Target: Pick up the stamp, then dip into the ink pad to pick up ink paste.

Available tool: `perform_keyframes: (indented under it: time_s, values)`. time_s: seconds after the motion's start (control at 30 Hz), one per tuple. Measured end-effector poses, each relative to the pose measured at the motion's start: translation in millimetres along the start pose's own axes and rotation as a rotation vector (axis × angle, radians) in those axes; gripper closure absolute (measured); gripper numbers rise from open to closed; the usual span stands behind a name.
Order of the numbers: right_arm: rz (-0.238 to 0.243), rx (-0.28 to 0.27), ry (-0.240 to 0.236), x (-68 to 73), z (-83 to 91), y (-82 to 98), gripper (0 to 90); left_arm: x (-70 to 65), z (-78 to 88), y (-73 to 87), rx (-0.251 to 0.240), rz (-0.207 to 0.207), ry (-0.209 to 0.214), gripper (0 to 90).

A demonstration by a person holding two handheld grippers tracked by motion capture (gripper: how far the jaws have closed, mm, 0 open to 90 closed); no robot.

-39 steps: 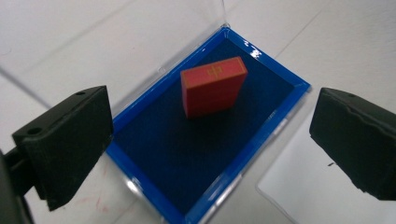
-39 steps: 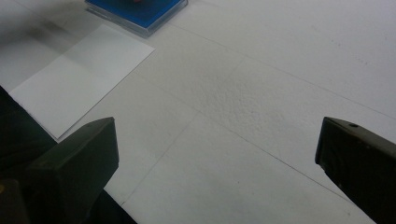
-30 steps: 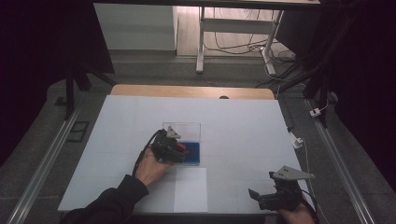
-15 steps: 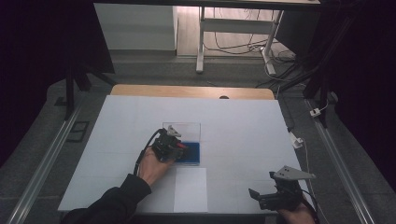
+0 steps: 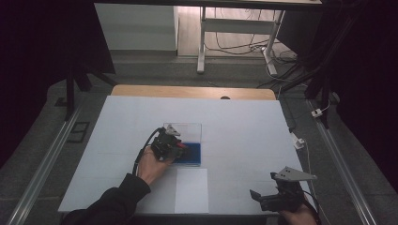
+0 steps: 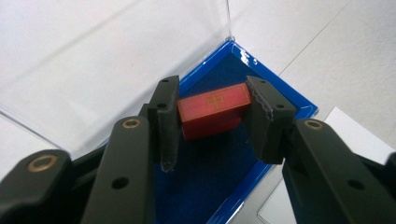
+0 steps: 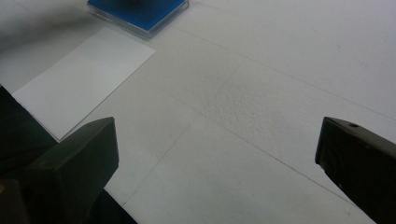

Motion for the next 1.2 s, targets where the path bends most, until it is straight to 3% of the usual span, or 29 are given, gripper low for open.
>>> perform_keyframes:
  time_s: [0.23,0.6,0.9,1.2]
  values:
    - [0.006,-0.006,0.000,0.5,0.3,0.1,0.0,-0.9,5.4,0.3,-0.014,-0.051,0.037,58.0]
    - [0.008,-0.009,-0.004,0.7,0.9,0.1,0.0,2.4,21.5,-2.7,-0.051,-0.071,0.064,58.0]
    - [0.010,-0.010,-0.005,0.9,1.0,0.2,0.0,1.9,33.2,-7.5,-0.050,-0.020,0.093,57.9]
    - [0.015,-0.010,-0.005,1.3,0.7,-0.1,0.0,-0.8,31.2,-9.2,-0.038,-0.026,0.081,57.9]
Point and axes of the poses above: each handheld gripper's, and its own axes: z roughly backward along the jaws, y roughly out of its underside, x roughly to its left, the point moved 4 cm from there along -z, roughly forward along the jaws, and after that the axes turned 6 degrees about x, right-handed, at the moved point
